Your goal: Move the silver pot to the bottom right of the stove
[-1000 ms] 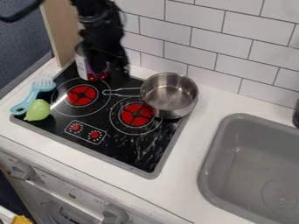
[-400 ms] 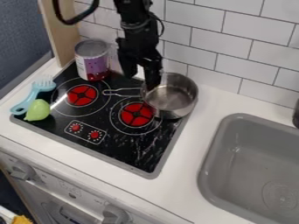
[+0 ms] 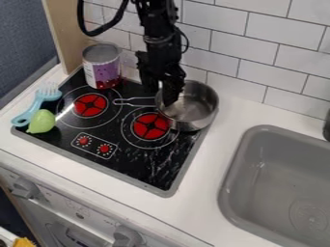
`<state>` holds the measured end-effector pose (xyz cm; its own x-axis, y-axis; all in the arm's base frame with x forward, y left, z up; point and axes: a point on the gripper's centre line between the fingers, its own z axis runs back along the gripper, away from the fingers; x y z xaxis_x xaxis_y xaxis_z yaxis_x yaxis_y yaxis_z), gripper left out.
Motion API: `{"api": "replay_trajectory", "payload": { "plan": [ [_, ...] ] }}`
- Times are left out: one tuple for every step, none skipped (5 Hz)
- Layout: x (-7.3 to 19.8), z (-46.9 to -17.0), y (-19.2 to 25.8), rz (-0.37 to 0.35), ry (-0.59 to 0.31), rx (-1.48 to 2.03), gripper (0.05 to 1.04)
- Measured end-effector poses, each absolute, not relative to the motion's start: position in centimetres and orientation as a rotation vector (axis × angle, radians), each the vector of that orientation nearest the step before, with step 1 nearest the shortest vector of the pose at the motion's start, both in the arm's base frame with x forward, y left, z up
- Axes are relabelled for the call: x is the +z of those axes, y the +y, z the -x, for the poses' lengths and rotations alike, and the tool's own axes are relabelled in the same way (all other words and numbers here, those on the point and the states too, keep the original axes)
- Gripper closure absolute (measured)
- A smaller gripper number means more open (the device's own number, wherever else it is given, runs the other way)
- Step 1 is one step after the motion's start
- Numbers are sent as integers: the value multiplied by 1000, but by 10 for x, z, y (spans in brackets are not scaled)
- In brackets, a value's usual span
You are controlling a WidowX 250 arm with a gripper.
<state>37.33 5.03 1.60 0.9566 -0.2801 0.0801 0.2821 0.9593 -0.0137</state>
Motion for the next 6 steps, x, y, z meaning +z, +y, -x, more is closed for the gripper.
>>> {"api": "replay_trajectory", "payload": {
  "plan": [
    [11, -375, 50, 12, -79, -284, 736],
    [10, -373, 49, -2, -68, -286, 938],
    [7, -368, 48, 0, -67, -279, 997],
    [10, -364, 43, 33, -53, -314, 998],
    [32, -359, 36, 67, -77, -393, 999],
    [60, -347, 36, 99, -112, -455, 999]
  ]
}}
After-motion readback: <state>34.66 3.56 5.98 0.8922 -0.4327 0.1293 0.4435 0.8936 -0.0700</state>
